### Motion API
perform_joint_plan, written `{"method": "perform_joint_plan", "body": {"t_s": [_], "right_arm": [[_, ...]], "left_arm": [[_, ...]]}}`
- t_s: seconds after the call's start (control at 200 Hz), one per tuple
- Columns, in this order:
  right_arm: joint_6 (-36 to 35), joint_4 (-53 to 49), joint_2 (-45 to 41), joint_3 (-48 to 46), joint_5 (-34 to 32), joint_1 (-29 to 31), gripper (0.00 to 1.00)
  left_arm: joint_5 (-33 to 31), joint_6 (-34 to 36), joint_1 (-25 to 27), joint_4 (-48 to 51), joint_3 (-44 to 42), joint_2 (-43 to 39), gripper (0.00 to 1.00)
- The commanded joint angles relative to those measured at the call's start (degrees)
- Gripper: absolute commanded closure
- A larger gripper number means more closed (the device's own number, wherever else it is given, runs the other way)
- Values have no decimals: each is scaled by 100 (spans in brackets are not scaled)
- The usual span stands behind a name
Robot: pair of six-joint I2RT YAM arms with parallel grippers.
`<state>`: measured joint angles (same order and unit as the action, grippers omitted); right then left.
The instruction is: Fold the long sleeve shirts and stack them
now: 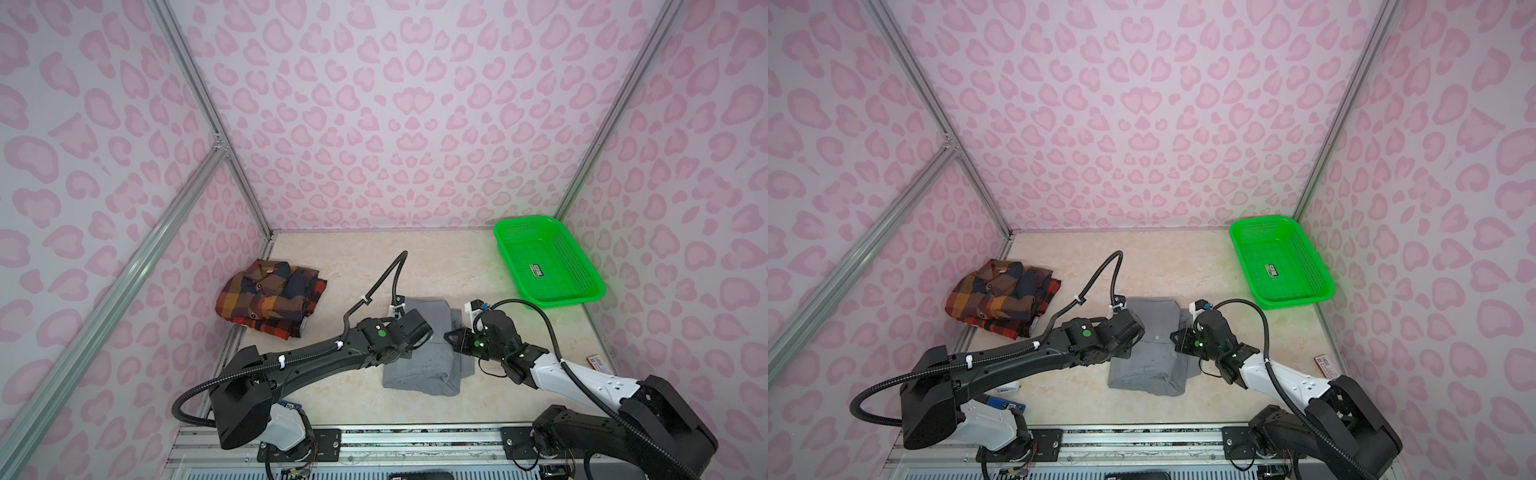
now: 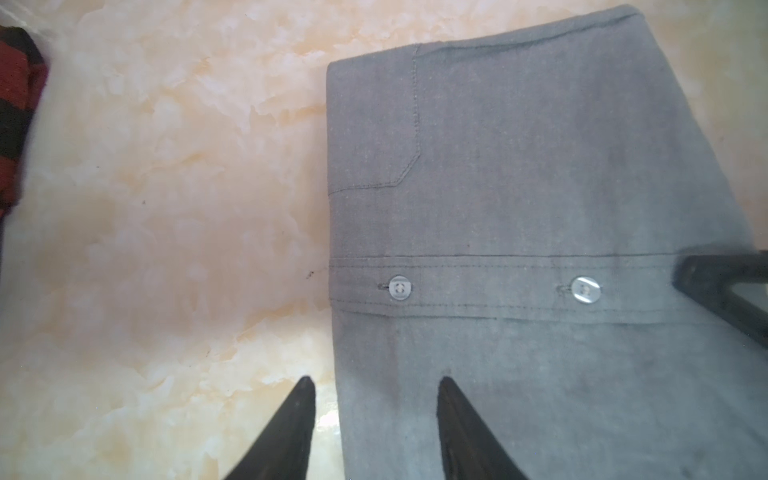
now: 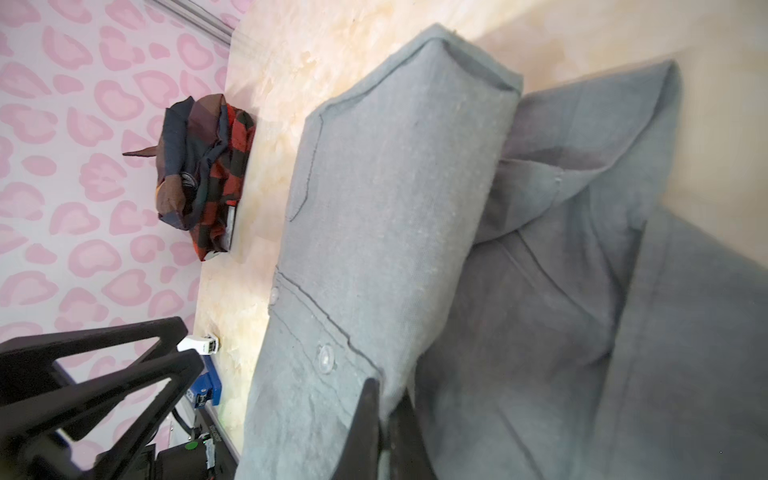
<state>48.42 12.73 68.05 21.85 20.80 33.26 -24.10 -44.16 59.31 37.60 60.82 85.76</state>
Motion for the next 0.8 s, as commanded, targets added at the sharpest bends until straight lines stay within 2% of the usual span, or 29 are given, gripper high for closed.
{"method": "perform_joint_plan", "body": {"t_s": [0.0, 0.08, 0.245, 0.335, 0.58, 0.795], "right_arm": [[-60, 140, -82, -236, -117, -12, 100], [105, 297, -296, -554, -235, -12, 100], [390, 133, -886, -1117, -933, -3, 100], [442, -201, -960, -1166, -1152, -8, 100], [774, -616, -1250, -1348, -1163, -72, 100], [872, -956, -1700, -1446, -1576, -78, 100]], "left_arm": [[116, -80, 61, -74, 181, 204, 50], [157, -119, 124, -90, 245, 315, 50], [476, -230, 265, -292, 350, 503, 50], [647, -315, 407, -419, 459, 721, 50], [1113, -464, 651, -872, 756, 1197, 50], [1760, -408, 800, -1275, 1145, 1782, 51]]}}
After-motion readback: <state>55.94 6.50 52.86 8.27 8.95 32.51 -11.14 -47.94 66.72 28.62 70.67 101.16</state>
